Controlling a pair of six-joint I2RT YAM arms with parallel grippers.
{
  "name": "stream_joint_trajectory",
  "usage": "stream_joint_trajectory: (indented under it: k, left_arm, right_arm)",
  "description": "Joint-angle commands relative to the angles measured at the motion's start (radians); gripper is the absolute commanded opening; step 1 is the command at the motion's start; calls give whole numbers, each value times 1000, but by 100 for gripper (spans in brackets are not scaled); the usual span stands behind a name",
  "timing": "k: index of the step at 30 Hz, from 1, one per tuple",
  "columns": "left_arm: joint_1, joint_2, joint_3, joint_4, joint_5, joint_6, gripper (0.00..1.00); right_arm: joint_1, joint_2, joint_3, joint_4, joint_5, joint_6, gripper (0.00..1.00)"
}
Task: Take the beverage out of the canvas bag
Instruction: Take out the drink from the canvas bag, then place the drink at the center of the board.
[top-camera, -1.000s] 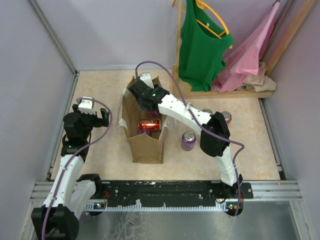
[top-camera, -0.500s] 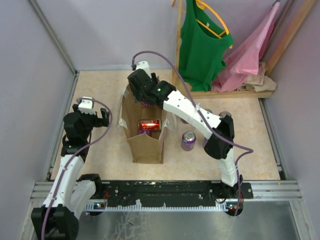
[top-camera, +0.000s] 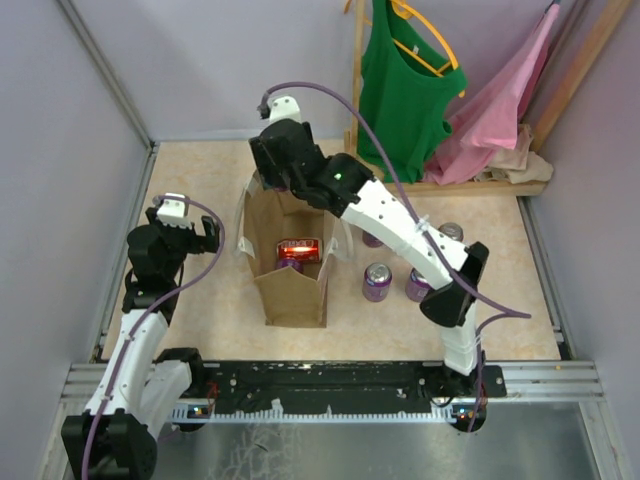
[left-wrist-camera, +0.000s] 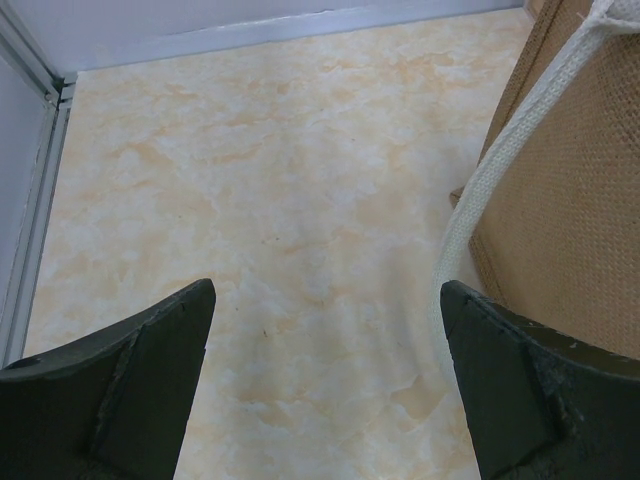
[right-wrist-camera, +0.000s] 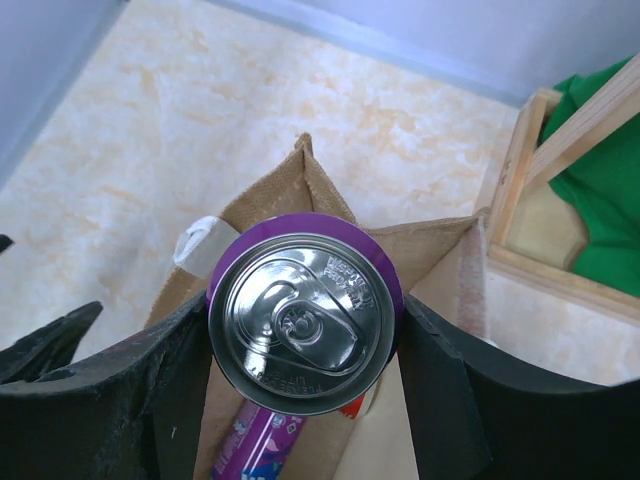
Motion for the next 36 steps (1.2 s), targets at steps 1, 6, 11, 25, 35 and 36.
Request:
stream_joint_trajectory:
  k: [1,6,11,25,35,36]
  left_arm:
    - [-9,-14,-2,49,21,-15,100]
    - [-14,-19,2,47,22,-9,100]
    - [-21,-20,3,41,27,-14,100]
    - [-62,-11,9,35,49,-33,100]
    - [-74,-30,13,18,68,-15,100]
    - [-74,-31,14,17,66,-15,100]
  right_arm:
    - [12,-188,23,162,99,-52,0]
    - [15,-315,-93,226,255,-102,0]
    - [15,-471,-244,304,417,-145,0]
    - [3,-641,-516,-60,556,182,0]
    - [-81,-702,-856,45,301,334,0]
    - [-83,-698,-879,70,279,331,0]
